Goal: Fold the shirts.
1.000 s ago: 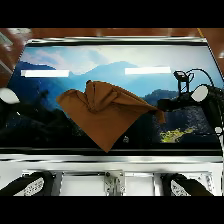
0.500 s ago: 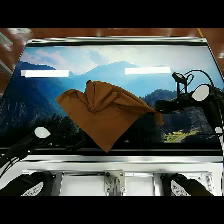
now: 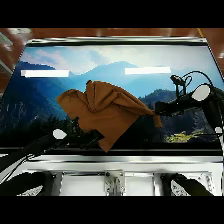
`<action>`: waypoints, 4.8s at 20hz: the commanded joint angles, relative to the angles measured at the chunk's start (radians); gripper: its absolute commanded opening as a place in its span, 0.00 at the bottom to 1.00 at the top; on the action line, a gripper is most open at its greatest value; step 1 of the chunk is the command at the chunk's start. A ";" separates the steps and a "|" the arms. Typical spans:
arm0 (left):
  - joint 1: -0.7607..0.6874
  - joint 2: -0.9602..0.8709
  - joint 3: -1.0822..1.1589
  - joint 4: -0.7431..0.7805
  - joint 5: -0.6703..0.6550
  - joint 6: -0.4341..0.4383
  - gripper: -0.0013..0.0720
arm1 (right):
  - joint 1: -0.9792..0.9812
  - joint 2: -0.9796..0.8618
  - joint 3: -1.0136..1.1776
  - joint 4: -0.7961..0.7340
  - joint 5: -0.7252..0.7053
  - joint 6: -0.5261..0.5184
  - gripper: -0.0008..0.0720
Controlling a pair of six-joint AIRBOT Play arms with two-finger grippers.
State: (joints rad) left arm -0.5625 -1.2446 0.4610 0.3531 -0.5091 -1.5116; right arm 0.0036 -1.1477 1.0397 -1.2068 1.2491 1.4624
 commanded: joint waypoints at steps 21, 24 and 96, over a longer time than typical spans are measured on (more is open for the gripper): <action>0.913 0.833 1.040 0.482 -0.418 0.178 0.06 | -0.001 0.576 0.558 -0.060 -0.504 -0.078 0.08; 1.032 0.835 1.164 0.509 -0.568 0.181 0.06 | -0.001 0.656 0.603 -0.093 -0.475 -0.064 0.08; 0.834 -0.095 0.294 0.342 -0.480 0.255 0.07 | -0.382 -0.271 0.038 0.158 0.084 -0.070 0.95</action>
State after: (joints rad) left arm 0.2756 -1.3926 0.7410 0.7040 -0.9756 -1.2758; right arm -0.3794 -1.4025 1.1526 -1.0725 1.4544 1.3762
